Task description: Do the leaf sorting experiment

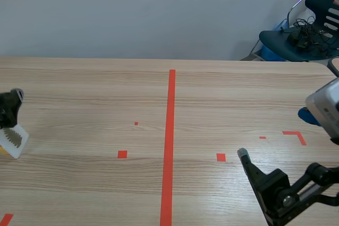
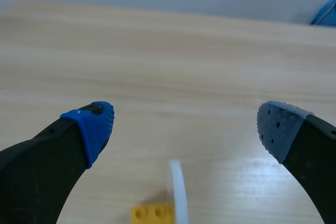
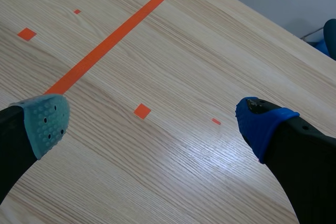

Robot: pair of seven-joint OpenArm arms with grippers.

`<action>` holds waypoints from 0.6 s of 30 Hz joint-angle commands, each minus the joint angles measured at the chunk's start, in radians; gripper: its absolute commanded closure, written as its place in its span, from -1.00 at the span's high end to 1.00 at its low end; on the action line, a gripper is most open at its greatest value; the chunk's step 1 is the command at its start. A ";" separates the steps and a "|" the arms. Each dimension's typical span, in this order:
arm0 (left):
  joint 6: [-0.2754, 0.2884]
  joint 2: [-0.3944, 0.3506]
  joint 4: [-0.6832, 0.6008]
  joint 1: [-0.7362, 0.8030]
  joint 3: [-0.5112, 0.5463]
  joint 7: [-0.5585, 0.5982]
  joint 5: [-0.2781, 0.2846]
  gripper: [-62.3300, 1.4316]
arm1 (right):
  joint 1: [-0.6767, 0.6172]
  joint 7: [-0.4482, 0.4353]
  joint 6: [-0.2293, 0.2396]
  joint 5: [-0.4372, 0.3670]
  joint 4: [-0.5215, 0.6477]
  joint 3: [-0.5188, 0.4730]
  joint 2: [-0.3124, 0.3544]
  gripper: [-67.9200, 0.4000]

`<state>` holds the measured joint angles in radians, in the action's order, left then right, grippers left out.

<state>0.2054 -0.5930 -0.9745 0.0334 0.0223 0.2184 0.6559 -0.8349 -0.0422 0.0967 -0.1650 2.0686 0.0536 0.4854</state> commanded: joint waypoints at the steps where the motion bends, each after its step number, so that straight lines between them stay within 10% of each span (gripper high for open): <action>1: 0.020 -0.053 -0.102 0.026 0.060 -0.018 0.003 0.87 | -0.001 -0.005 -0.003 -0.006 0.027 -0.010 0.007 1.00; 10: 0.409 -0.092 -0.575 0.245 0.211 -0.161 0.004 1.00 | 0.002 -0.005 -0.003 -0.006 0.029 -0.019 0.007 1.00; 18: 0.468 -0.017 -0.866 0.437 0.211 -0.298 -0.014 1.00 | 0.001 -0.005 -0.002 -0.035 0.038 -0.067 0.007 1.00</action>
<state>0.6785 -0.6277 -1.8698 0.4675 0.2394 -0.0978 0.6456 -0.8349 -0.0414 0.0967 -0.1787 2.0754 -0.0074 0.4854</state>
